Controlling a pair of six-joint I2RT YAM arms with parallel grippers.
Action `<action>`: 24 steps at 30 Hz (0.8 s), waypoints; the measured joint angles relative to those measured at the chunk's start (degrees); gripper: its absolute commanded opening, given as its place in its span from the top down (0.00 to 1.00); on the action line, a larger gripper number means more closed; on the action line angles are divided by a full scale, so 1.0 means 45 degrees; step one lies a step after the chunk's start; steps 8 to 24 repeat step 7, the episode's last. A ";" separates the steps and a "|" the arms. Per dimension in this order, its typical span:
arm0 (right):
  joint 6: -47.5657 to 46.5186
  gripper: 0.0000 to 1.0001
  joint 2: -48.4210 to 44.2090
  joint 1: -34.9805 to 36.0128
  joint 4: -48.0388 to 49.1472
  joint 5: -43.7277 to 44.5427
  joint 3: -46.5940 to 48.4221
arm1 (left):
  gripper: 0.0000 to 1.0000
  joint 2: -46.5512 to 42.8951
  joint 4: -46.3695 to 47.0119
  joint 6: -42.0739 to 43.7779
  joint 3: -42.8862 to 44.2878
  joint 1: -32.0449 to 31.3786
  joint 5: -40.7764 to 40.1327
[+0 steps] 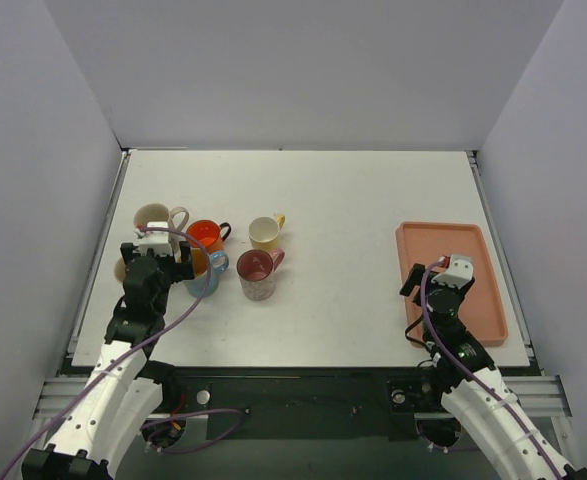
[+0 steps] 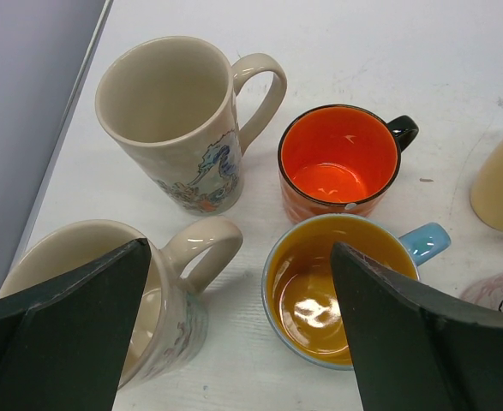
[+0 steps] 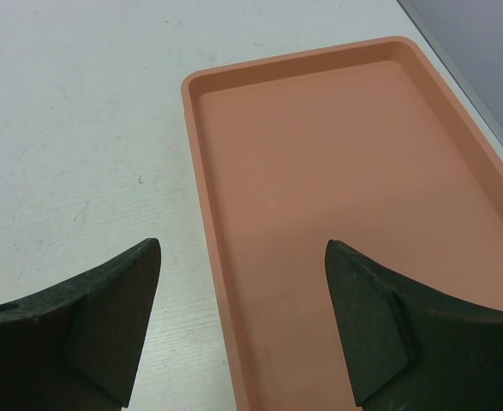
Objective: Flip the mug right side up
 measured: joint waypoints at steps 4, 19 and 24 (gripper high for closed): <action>-0.0039 0.28 0.0000 0.0000 0.0000 0.0180 0.0000 | 0.03 0.0000 0.0087 0.0000 -0.0015 0.0000 0.0000; -0.0078 0.28 0.0000 0.0000 0.0000 0.0209 0.0000 | 0.03 -0.0024 0.0146 0.0000 -0.0044 -0.0005 0.0068; -0.0078 0.28 0.0000 0.0000 0.0000 0.0209 0.0000 | 0.03 -0.0024 0.0146 0.0000 -0.0044 -0.0005 0.0068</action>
